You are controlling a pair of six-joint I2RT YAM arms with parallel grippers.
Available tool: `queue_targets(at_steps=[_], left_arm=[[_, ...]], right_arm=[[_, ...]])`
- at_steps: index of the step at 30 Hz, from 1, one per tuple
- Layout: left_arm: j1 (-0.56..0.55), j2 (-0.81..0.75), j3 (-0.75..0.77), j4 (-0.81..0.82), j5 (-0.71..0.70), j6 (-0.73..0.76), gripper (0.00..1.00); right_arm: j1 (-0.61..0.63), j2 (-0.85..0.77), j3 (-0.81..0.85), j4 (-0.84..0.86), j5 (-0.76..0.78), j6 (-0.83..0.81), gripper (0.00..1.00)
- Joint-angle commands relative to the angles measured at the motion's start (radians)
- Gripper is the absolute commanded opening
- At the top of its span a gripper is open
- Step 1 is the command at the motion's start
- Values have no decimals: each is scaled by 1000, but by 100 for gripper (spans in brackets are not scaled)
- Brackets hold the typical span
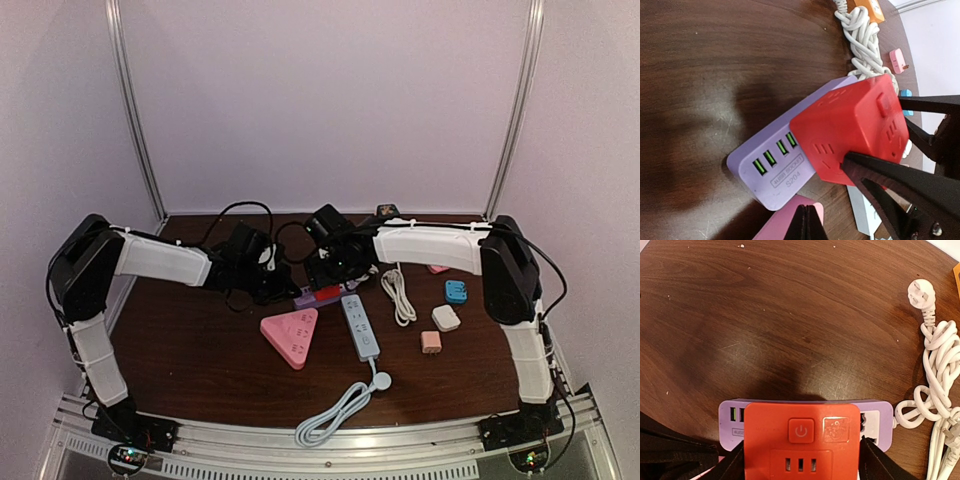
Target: Pull the plug off the socket
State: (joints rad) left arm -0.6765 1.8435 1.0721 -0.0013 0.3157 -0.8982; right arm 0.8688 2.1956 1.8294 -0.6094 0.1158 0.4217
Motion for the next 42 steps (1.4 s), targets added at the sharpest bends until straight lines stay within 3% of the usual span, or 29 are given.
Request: queue_targets(at_steps=[1,7,14,19,42], left_arm=[[9,44,38,43,12,-6,0],[11,85,52,49,15,-9,0],[11,126,68,61,18,-25,0],[12,151,74,80,26,-39,0],[7,208,29,-30,-27,-85,0]], right_arm=[[-10,31,26,-10,-8,3,74],[-10,36,23,8,-14,9,72],[-10,30,17,28,-10,15,43],[-7,17,0,48,-11,16,33],[25,-114,-79,188,84,-13,24]])
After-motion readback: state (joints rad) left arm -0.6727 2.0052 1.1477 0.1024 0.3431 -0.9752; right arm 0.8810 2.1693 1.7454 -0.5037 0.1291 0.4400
